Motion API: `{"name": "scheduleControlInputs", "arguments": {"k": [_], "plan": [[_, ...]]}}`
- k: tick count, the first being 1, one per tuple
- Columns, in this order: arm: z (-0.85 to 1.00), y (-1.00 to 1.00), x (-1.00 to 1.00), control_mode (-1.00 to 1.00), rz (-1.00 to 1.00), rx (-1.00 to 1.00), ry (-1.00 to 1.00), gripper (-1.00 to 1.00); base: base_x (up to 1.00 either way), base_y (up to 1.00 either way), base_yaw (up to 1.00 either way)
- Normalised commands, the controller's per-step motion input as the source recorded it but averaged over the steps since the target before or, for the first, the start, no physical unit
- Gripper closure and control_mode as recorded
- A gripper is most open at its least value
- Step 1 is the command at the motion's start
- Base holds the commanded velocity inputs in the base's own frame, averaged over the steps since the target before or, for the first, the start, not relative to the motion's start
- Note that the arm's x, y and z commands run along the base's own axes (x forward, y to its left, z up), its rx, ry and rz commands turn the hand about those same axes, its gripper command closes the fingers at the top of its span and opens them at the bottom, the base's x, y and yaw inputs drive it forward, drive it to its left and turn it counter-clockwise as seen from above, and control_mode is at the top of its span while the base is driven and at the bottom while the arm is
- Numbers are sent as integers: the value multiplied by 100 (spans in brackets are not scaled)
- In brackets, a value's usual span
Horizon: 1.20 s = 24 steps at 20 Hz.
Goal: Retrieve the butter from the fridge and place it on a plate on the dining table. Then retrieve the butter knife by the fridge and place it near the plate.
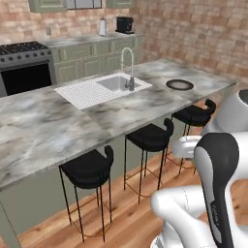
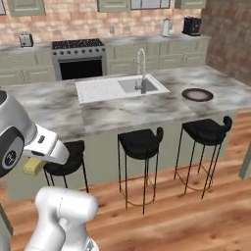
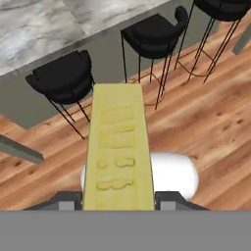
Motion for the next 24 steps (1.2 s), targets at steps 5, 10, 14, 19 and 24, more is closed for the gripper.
{"name": "scheduleControlInputs", "arguments": {"k": [5, 10, 14, 19, 24], "plan": [[0, 0, 0, 100, 0, 0, 0, 100, 30, -100, 25], [0, 0, 0, 100, 0, 0, 0, 100, 33, -100, 24], [0, 0, 0, 100, 0, 0, 0, 100, 49, -100, 26], [0, 0, 0, 100, 0, 0, 0, 100, 54, -100, 27], [0, 0, 0, 100, 0, 0, 0, 100, 35, -100, 25]]}}
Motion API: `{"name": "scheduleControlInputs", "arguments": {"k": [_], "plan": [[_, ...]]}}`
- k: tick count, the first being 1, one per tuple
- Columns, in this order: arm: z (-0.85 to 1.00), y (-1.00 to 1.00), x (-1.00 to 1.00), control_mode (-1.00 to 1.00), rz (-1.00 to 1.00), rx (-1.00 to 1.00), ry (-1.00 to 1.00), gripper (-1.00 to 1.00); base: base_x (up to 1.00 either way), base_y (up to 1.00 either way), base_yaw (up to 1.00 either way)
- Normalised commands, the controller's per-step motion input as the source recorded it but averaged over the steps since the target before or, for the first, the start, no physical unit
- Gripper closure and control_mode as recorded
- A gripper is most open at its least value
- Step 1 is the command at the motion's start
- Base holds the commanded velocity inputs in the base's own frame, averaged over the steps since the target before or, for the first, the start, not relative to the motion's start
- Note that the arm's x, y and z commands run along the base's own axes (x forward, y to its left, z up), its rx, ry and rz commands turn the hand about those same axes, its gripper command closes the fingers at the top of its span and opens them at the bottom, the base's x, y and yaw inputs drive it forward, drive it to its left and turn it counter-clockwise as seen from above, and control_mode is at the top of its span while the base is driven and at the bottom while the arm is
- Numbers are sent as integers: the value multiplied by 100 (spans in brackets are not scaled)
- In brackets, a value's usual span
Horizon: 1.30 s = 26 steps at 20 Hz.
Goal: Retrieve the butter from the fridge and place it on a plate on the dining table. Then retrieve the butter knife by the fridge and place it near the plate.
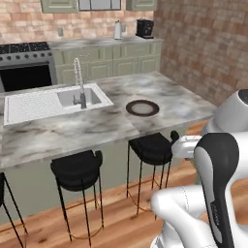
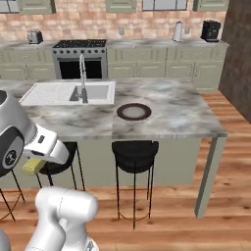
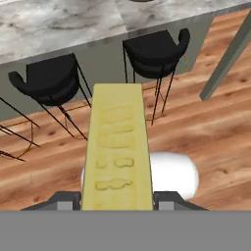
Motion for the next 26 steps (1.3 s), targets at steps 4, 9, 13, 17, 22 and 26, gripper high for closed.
{"name": "scheduleControlInputs", "arguments": {"k": [4, 9, 13, 17, 22, 26], "plan": [[0, 0, 0, 100, 0, 0, 0, 100, 36, -100, 18], [0, 0, 0, 100, 0, 0, 0, 100, 76, -83, 9], [0, 0, 0, 100, 0, 0, 0, 100, 80, -70, 15], [0, 0, 0, 100, 0, 0, 0, 100, 45, -6, 19], [0, 0, 0, 100, 0, 0, 0, 100, 3, 47, 14], [0, 0, 0, 100, 0, 0, 0, 100, 15, 69, 14]]}}
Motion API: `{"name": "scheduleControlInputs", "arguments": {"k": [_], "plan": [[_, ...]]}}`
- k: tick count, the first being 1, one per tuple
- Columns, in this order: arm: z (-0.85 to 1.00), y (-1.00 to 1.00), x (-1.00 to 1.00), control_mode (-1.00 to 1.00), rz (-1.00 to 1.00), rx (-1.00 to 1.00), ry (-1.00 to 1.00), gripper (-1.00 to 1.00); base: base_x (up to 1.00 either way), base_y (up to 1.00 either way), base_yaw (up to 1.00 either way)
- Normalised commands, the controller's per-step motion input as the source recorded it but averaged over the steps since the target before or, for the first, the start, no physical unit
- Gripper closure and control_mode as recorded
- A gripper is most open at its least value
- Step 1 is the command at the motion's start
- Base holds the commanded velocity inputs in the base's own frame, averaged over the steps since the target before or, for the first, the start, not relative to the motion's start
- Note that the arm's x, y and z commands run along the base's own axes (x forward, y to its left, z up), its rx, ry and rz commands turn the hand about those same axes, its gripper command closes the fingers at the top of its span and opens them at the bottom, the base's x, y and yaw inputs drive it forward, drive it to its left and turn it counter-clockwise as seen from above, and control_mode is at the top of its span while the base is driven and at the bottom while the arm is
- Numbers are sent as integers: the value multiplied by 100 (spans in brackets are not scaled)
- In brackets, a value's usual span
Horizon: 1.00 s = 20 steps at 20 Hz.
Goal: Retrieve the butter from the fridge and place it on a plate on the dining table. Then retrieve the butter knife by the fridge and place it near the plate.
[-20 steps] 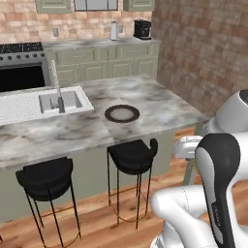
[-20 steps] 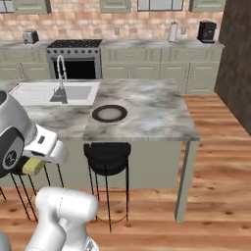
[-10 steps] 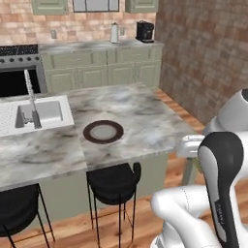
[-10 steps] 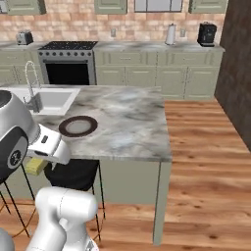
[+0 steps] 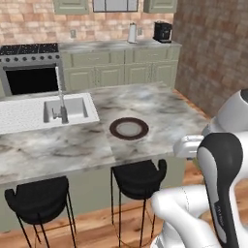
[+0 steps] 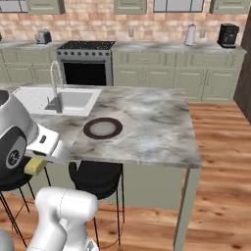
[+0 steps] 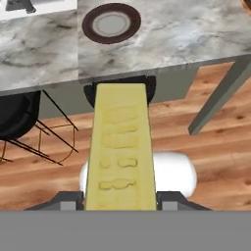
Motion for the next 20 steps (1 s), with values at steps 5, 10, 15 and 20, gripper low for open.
{"name": "scheduleControlInputs", "arguments": {"k": [5, 10, 15, 20], "plan": [[0, 0, 0, 100, 0, 0, 0, 100, 61, 50, 7], [0, 0, 0, 100, 0, 0, 0, 100, 60, 7, 1], [0, 0, 0, 100, 0, 0, 0, 100, 12, -1, 0], [0, 0, 0, 100, 0, 0, 0, 100, 0, 0, 0]]}}
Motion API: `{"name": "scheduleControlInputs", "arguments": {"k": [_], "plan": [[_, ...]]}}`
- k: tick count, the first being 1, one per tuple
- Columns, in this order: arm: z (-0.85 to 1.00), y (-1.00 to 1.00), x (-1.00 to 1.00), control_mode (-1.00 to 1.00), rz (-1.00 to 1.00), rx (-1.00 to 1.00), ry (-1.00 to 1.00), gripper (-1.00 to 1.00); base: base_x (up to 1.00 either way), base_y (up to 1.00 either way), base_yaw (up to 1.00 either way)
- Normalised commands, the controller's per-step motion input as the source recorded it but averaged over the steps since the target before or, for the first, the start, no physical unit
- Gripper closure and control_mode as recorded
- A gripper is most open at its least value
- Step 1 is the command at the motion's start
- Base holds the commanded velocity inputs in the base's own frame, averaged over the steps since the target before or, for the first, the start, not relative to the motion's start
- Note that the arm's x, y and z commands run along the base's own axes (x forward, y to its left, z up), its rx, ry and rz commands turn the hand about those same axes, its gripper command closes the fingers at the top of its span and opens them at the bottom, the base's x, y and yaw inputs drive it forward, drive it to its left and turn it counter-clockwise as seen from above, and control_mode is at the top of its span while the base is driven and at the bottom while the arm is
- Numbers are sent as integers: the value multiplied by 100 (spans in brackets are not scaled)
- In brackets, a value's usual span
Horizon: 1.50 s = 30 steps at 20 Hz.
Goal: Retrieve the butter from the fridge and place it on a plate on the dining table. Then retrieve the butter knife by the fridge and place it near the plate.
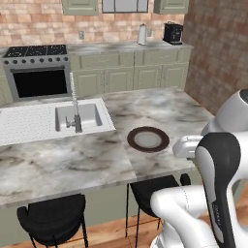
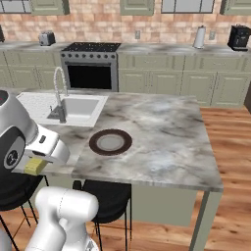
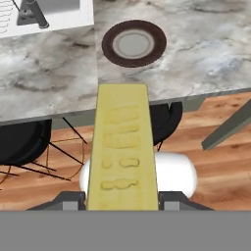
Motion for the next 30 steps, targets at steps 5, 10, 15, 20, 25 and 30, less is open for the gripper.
{"name": "scheduleControlInputs", "arguments": {"k": [5, 10, 15, 20, 25, 30], "plan": [[0, 0, 0, 100, 0, 0, 0, 100, 1, 0, 0], [0, 0, 20, -100, 0, 0, 0, 100, 3, 0, 0], [0, -3, 56, -100, 0, 0, 2, 100, 0, 0, 0], [-7, -21, 97, -100, 0, 0, 9, 100, 0, 0, 0], [-27, -6, 100, -100, 0, -2, -1, 100, 0, 0, 0], [-30, 0, 88, -100, 0, -5, -9, 100, 0, 0, 0]]}}
